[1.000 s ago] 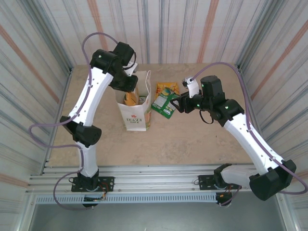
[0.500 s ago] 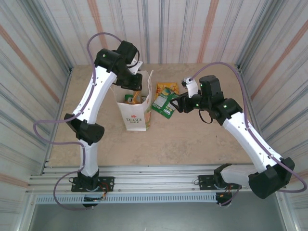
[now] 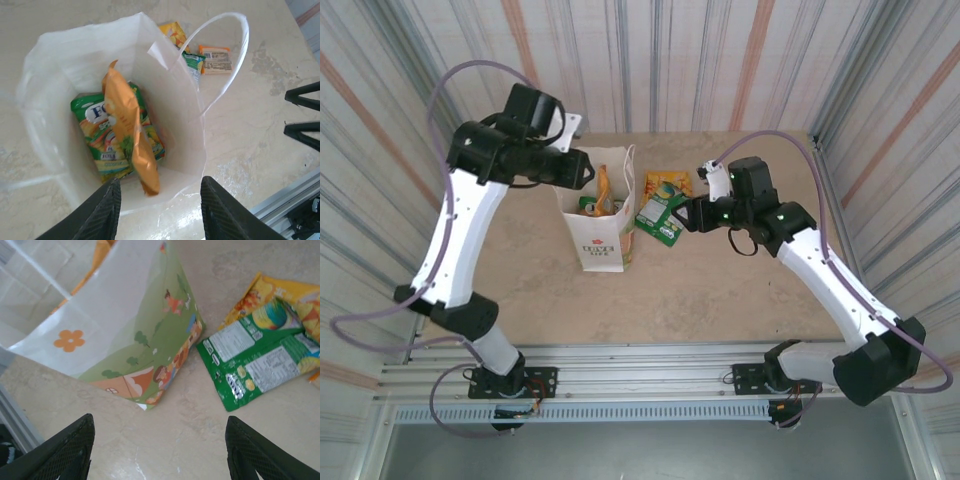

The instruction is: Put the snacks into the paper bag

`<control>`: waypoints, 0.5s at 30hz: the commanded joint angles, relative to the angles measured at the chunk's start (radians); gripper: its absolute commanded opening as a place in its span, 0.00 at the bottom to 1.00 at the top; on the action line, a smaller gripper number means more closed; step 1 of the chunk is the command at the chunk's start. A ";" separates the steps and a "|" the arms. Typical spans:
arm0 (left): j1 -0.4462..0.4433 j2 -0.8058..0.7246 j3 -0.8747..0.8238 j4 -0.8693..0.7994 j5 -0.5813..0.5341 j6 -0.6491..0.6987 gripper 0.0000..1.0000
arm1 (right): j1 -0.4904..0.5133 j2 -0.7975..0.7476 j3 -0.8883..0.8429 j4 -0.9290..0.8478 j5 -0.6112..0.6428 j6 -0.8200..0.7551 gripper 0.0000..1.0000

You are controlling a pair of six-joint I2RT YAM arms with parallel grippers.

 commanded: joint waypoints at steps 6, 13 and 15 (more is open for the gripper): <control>0.024 -0.175 -0.264 0.074 -0.006 -0.048 0.48 | -0.029 0.115 -0.009 -0.024 -0.005 0.221 0.66; 0.137 -0.382 -0.599 0.272 0.083 -0.090 0.48 | -0.103 0.245 -0.117 0.212 -0.079 0.335 0.63; 0.181 -0.440 -0.686 0.334 0.129 -0.104 0.49 | -0.116 0.294 -0.131 0.278 -0.097 0.357 0.63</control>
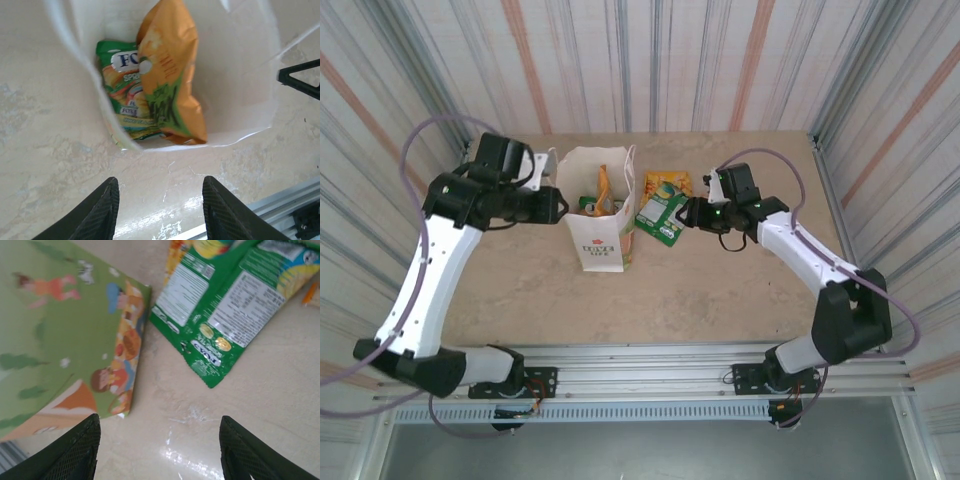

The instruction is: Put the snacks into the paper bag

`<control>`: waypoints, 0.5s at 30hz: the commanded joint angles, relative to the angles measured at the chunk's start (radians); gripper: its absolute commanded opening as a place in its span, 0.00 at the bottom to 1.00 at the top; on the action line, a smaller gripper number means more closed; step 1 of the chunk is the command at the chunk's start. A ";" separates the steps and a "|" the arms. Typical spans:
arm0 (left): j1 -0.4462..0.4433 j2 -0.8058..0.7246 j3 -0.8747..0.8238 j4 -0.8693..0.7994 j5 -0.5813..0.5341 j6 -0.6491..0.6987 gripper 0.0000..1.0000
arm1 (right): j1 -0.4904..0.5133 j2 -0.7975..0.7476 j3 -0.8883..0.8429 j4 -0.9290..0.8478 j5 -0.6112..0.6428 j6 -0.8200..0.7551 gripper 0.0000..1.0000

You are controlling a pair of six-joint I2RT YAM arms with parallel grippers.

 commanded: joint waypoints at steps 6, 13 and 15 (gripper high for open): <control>0.119 -0.168 -0.230 0.232 0.142 -0.044 0.49 | -0.055 0.223 -0.025 0.289 -0.099 0.136 0.59; 0.205 -0.192 -0.313 0.313 0.209 -0.066 0.50 | -0.091 0.364 -0.046 0.434 -0.087 0.199 0.59; 0.213 -0.186 -0.316 0.316 0.222 -0.067 0.50 | -0.091 0.390 -0.046 0.448 -0.077 0.200 0.59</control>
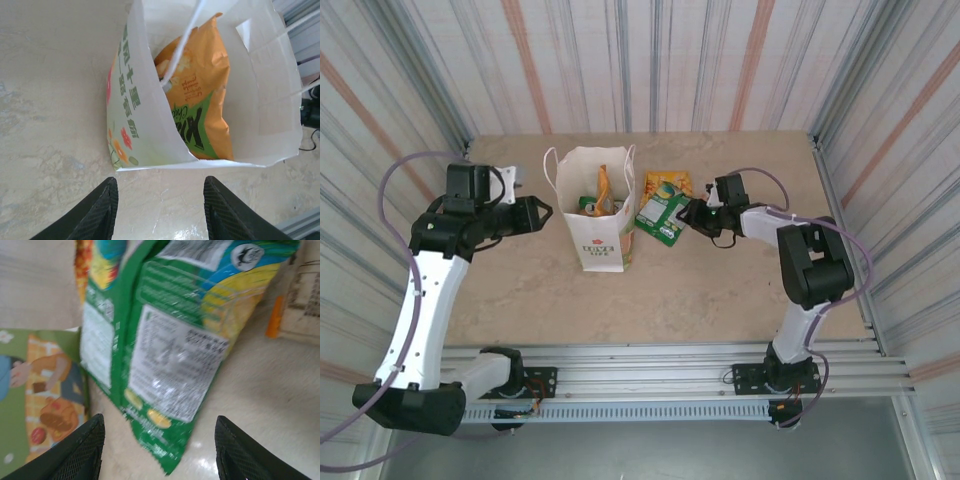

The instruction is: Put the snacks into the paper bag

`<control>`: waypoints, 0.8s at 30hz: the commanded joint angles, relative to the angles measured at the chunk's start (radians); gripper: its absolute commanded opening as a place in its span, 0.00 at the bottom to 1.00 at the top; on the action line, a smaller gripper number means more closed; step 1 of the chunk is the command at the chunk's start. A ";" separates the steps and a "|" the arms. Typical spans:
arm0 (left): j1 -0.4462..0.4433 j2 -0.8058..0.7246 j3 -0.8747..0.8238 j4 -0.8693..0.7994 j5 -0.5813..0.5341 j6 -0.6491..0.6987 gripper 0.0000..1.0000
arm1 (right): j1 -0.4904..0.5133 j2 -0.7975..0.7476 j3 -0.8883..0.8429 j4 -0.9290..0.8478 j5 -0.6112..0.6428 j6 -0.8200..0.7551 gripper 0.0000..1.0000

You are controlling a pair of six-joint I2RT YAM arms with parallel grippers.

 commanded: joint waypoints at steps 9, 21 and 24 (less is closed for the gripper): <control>0.020 0.019 0.004 0.018 0.050 0.019 0.50 | -0.004 0.117 -0.013 0.181 0.007 0.061 0.59; 0.026 0.060 0.022 0.028 0.057 0.006 0.49 | -0.008 0.161 -0.018 0.262 -0.006 0.032 0.25; 0.026 0.055 0.029 0.028 0.063 0.006 0.49 | -0.007 0.123 -0.031 0.255 -0.010 -0.004 0.15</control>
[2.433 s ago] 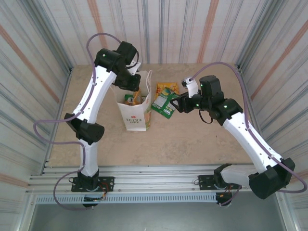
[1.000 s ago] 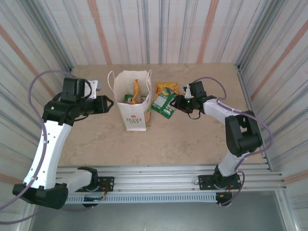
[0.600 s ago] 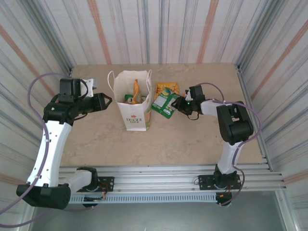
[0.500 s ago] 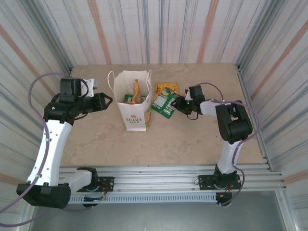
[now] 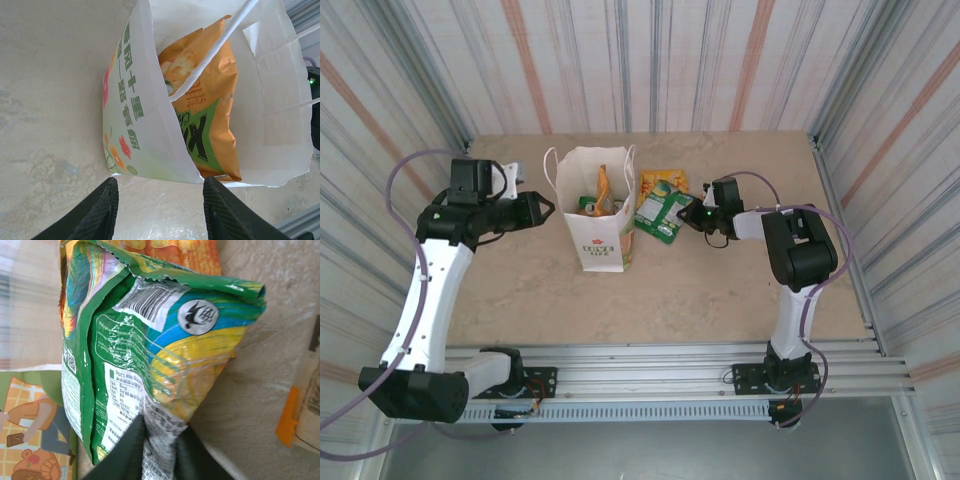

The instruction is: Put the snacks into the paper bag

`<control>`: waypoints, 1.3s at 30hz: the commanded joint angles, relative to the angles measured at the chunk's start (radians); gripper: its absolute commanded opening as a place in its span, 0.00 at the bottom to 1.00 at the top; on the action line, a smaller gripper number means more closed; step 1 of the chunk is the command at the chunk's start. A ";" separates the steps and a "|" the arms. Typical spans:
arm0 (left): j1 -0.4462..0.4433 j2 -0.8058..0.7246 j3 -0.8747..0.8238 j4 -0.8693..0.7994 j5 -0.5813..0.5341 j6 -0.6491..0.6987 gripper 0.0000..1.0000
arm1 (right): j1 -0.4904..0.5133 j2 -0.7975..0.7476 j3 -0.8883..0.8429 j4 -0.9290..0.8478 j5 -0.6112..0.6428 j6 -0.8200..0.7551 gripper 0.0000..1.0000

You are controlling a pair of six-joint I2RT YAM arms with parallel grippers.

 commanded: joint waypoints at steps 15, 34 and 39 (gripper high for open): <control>0.005 -0.100 -0.082 0.142 0.143 -0.013 0.50 | 0.003 -0.372 -0.147 -0.137 0.053 -0.238 0.02; -0.049 -0.179 -0.216 0.471 0.395 -0.008 0.55 | -0.003 -0.823 -0.263 -0.288 -0.076 -0.422 0.00; -0.090 -0.177 -0.225 0.510 0.412 0.012 0.56 | -0.005 -0.913 -0.263 -0.293 -0.134 -0.479 0.00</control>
